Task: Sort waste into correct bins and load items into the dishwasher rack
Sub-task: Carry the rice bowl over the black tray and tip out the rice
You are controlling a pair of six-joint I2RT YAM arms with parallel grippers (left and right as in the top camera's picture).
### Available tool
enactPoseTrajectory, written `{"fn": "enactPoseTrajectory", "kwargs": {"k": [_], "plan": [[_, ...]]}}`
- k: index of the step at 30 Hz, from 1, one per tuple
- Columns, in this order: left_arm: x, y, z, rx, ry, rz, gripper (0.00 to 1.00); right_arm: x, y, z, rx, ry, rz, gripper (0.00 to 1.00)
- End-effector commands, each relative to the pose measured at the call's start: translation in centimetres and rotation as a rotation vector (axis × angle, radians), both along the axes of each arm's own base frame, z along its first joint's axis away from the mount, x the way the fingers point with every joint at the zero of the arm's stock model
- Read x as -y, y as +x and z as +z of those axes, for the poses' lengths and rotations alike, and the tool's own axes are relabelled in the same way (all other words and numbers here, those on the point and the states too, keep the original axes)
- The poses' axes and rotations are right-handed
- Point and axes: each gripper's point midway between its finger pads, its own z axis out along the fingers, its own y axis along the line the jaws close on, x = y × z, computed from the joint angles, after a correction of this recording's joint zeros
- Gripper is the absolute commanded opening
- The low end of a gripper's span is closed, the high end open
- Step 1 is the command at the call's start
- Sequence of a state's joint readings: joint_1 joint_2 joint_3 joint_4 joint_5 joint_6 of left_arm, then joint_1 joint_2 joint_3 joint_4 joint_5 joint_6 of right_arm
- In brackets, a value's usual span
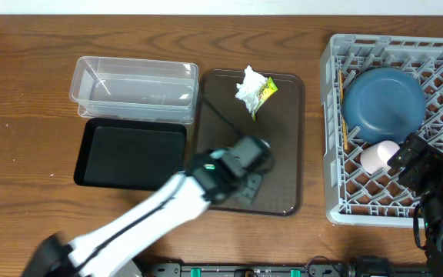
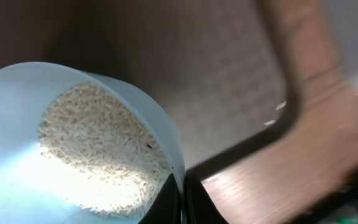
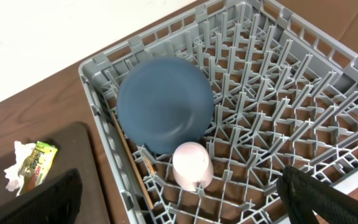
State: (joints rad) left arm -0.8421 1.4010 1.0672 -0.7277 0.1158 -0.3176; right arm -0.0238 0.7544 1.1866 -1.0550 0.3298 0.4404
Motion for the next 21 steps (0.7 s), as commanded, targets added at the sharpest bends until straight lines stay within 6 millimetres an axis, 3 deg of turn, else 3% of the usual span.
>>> {"fn": "enactPoseTrajectory", "kwargs": {"k": [1, 5, 12, 21], "plan": [[-2.2, 1.8, 4.0, 0.004, -0.137, 0.122, 0.06, 0.5, -0.2, 0.4, 0.013, 0.002, -0.031, 0.99], [-6.5, 4.1, 5.4, -0.053, -0.24, 0.286, 0.06, 0.5, -0.2, 0.4, 0.013, 0.002, -0.031, 0.99], [-10.8, 7.3, 5.7, -0.201, -0.566, 0.39, 0.06, 0.5, -0.2, 0.4, 0.013, 0.002, -0.031, 0.99], [-17.0, 10.1, 9.7, -0.164, -1.1, 0.293, 0.06, 0.5, -0.2, 0.4, 0.013, 0.002, -0.031, 0.99]]}}
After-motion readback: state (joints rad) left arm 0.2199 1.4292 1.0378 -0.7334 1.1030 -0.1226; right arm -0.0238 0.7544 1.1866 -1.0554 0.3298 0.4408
